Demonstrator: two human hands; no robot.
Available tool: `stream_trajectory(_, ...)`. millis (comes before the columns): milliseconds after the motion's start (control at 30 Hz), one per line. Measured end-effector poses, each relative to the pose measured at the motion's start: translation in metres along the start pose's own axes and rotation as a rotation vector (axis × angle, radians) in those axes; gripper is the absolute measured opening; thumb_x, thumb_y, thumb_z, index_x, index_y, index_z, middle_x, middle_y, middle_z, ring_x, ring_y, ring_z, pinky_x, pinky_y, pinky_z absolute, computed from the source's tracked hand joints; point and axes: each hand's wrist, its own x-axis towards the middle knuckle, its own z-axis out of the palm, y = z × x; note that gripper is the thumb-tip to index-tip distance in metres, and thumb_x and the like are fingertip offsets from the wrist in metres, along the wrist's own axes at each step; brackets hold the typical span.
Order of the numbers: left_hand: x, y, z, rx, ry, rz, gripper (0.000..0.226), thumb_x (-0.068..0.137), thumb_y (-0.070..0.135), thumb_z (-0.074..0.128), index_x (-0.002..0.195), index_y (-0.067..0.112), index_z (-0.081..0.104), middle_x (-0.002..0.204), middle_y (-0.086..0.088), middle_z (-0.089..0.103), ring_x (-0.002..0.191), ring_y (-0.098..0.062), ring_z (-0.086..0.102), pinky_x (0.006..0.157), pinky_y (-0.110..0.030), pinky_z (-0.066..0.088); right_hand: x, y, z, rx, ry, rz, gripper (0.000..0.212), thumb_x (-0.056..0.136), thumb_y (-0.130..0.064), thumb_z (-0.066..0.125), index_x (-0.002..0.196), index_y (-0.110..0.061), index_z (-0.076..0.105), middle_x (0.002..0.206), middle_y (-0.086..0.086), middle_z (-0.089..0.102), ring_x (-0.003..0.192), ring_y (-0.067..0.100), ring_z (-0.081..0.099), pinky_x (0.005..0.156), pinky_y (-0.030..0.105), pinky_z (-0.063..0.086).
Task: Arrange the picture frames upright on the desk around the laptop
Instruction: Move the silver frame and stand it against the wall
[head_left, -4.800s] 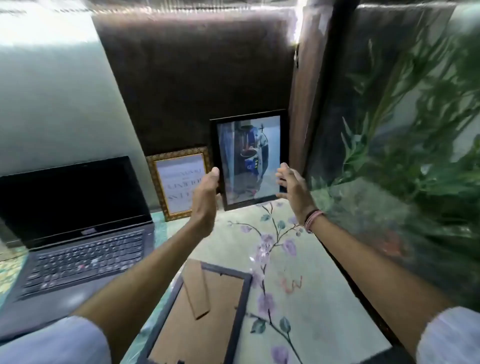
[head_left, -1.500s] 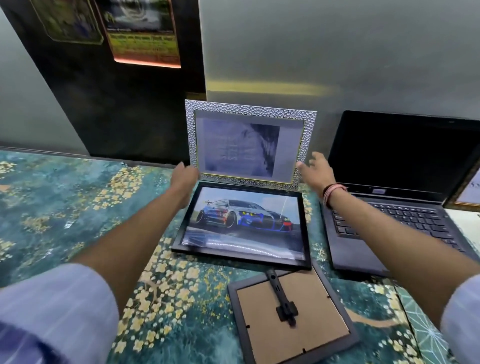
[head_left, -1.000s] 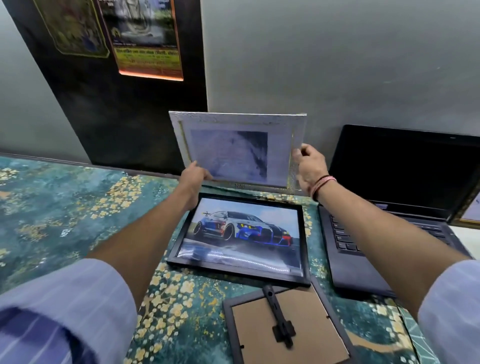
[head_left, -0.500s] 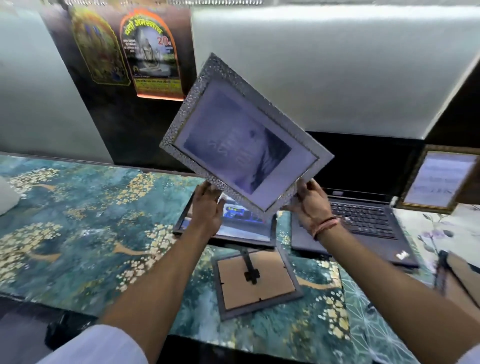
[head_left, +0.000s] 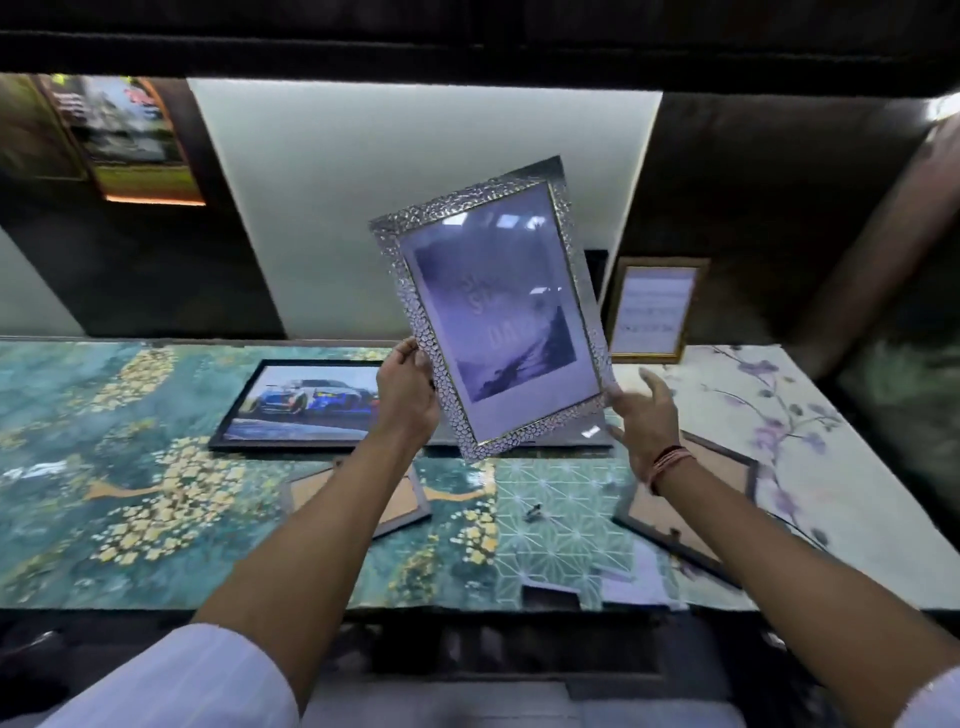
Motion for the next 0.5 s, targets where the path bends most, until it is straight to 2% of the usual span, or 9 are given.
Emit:
stream_trajectory(33, -0.001, -0.01, 0.011, 0.016, -0.017, -0.015, 0.031, 0.1, -0.015, 0.043, 0.094, 0.008, 0.061, 0.06, 0.003, 0.066, 0.049, -0.007, 0.058, 0.05, -0.02, 0.048, 0.008, -0.004, -0.02, -0.12, 0.011, -0.059, 0.058, 0.091, -0.02, 0.072, 0.144, -0.02, 0.047, 0.137, 0.02, 0.055, 0.118, 0.031, 0.057, 0.086, 0.042, 0.048)
stream_trajectory(100, -0.009, -0.035, 0.044, 0.062, -0.059, -0.055, 0.029, 0.1, -0.014, 0.044, 0.093, 0.008, 0.061, 0.063, 0.001, 0.067, 0.048, -0.009, 0.06, 0.047, -0.022, 0.049, 0.021, -0.012, -0.063, -0.243, 0.018, -0.147, 0.048, 0.095, -0.019, 0.068, 0.141, -0.013, 0.055, 0.142, 0.016, 0.056, 0.12, 0.027, 0.057, 0.097, 0.043, 0.051)
stream_trajectory(167, -0.011, -0.063, 0.077, 0.083, -0.078, -0.048, 0.022, 0.097, -0.013, 0.049, 0.109, -0.002, 0.064, 0.085, -0.014, 0.069, 0.061, -0.016, 0.063, 0.057, -0.027, 0.053, 0.031, -0.02, -0.096, -0.288, 0.009, -0.205, 0.037, 0.098, -0.015, 0.063, 0.134, -0.009, 0.063, 0.134, 0.013, 0.066, 0.111, 0.019, 0.061, 0.102, 0.043, 0.053)
stream_trajectory(233, -0.008, -0.093, 0.108, 0.113, -0.096, -0.035, 0.029, 0.095, -0.011, 0.051, 0.122, -0.006, 0.062, 0.105, -0.022, 0.065, 0.078, -0.023, 0.061, 0.075, -0.037, 0.05, 0.044, -0.022, -0.123, -0.311, 0.051, -0.252, 0.028, 0.099, -0.007, 0.059, 0.125, -0.003, 0.069, 0.122, 0.008, 0.071, 0.099, 0.013, 0.063, 0.092, 0.027, 0.058)
stream_trajectory(300, -0.009, -0.126, 0.149, 0.154, -0.144, -0.031, 0.024, 0.098, -0.008, 0.052, 0.118, 0.0, 0.064, 0.107, -0.021, 0.066, 0.084, -0.023, 0.061, 0.08, -0.038, 0.049, 0.066, -0.024, -0.157, -0.31, 0.164, -0.26, 0.027, 0.096, 0.002, 0.058, 0.119, 0.0, 0.071, 0.114, 0.0, 0.069, 0.094, 0.009, 0.062, 0.074, 0.005, 0.052)
stream_trajectory(333, -0.012, -0.143, 0.175, 0.172, -0.165, -0.019, 0.022, 0.1, -0.008, 0.052, 0.115, 0.003, 0.064, 0.105, -0.019, 0.068, 0.083, -0.02, 0.061, 0.079, -0.035, 0.051, 0.08, -0.024, -0.178, -0.32, 0.215, -0.251, 0.027, 0.094, 0.003, 0.059, 0.118, 0.0, 0.072, 0.11, -0.003, 0.068, 0.093, 0.007, 0.062, 0.071, 0.002, 0.048)
stream_trajectory(433, -0.012, -0.18, 0.237, 0.233, -0.199, 0.023, 0.024, 0.103, -0.009, 0.048, 0.106, 0.009, 0.064, 0.091, -0.007, 0.066, 0.076, -0.011, 0.057, 0.073, -0.023, 0.048, 0.126, -0.022, -0.229, -0.382, 0.306, -0.231, 0.027, 0.088, -0.003, 0.063, 0.111, -0.006, 0.077, 0.098, -0.002, 0.072, 0.094, 0.009, 0.061, 0.08, 0.019, 0.048)
stream_trajectory(500, -0.006, -0.207, 0.282, 0.266, -0.203, 0.041, 0.027, 0.104, -0.008, 0.05, 0.099, 0.014, 0.065, 0.09, -0.004, 0.066, 0.078, -0.011, 0.057, 0.075, -0.024, 0.048, 0.165, -0.025, -0.262, -0.348, 0.333, -0.21, 0.029, 0.086, -0.001, 0.064, 0.112, -0.005, 0.076, 0.097, 0.002, 0.072, 0.092, 0.013, 0.062, 0.087, 0.03, 0.051)
